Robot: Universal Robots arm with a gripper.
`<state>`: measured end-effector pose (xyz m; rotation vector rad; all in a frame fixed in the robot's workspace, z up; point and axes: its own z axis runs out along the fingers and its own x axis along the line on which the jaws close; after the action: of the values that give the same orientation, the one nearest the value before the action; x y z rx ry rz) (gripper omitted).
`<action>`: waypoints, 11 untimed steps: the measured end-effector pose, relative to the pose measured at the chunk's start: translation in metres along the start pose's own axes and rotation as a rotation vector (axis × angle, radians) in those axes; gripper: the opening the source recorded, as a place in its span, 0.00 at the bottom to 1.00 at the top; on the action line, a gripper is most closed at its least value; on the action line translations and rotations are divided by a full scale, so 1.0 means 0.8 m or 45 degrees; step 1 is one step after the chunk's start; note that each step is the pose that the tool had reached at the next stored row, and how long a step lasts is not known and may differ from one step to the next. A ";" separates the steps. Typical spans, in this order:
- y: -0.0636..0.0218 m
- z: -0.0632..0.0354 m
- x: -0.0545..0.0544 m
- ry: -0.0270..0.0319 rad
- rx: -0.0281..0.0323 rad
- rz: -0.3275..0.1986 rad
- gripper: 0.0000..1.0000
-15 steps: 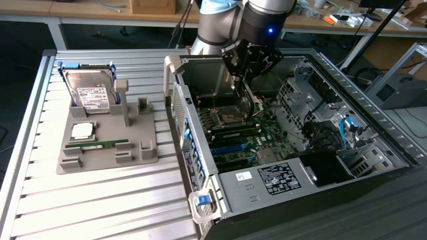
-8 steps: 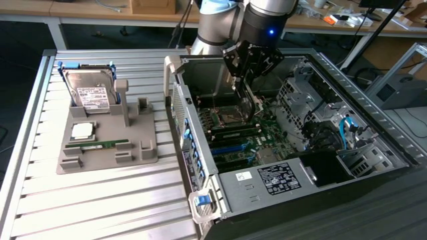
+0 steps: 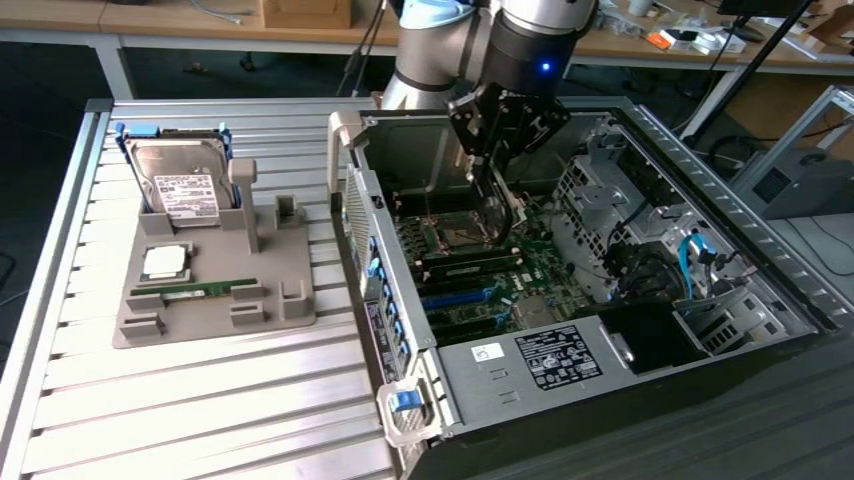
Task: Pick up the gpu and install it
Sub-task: 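Pick up the gpu and move the gpu toward the slot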
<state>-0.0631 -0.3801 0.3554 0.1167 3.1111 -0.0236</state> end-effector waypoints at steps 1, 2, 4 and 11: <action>0.000 0.000 0.000 -0.0001 0.0000 0.000 0.27; -0.001 0.001 -0.001 -0.0002 0.0000 0.000 0.27; -0.002 0.001 -0.002 -0.0001 0.0001 0.000 0.27; -0.010 0.002 -0.005 -0.0002 0.0003 0.000 0.27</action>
<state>-0.0601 -0.3881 0.3542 0.1168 3.1109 -0.0239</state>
